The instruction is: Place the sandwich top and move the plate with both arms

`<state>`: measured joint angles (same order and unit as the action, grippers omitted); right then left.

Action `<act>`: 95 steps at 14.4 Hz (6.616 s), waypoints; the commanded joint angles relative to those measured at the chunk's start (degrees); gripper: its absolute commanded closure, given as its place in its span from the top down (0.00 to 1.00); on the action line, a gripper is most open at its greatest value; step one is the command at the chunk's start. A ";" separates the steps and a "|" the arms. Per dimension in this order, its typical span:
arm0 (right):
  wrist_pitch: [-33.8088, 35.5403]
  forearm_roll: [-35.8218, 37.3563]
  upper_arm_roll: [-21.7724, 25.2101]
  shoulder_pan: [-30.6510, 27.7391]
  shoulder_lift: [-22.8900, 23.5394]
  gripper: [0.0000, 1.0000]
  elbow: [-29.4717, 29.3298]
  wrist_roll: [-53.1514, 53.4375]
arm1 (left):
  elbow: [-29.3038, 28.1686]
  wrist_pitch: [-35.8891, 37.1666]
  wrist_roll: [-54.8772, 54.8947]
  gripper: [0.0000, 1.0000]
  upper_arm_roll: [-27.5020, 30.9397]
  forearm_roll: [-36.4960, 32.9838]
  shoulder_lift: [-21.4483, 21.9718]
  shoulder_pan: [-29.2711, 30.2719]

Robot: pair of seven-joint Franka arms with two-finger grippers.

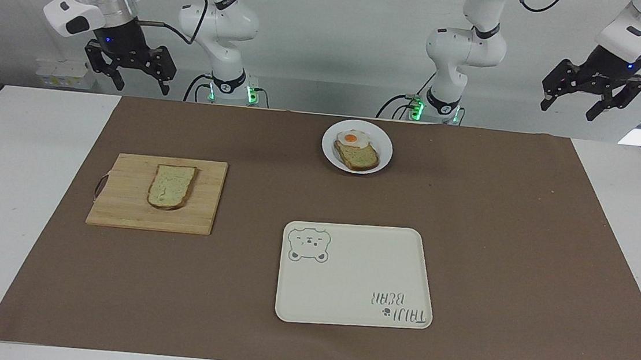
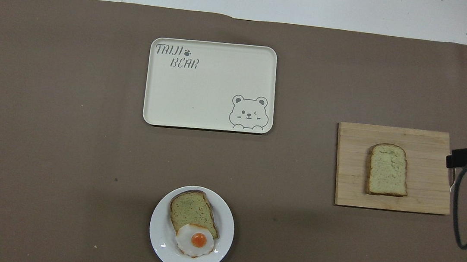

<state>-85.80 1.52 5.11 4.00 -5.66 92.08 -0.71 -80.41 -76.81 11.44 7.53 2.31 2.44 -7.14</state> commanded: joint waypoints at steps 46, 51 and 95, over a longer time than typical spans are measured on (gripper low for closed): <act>0.02 -0.73 -0.19 -2.59 -1.46 1.00 1.79 -1.58 | -1.59 -3.34 -0.80 1.00 0.21 -1.16 1.17 -0.95; 0.02 -0.73 -0.19 -2.68 -1.72 1.00 2.14 -1.75 | -2.03 -4.23 -1.15 1.00 0.21 -1.34 0.99 -2.52; -35.58 -7.49 -0.27 -7.15 17.70 1.00 20.15 -12.64 | -0.36 -0.36 -3.09 1.00 0.73 -0.81 -2.17 -4.29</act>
<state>-120.42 -3.92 5.16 -1.08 11.96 110.27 -9.56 -81.35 -78.26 8.78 7.91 2.16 -0.11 -10.99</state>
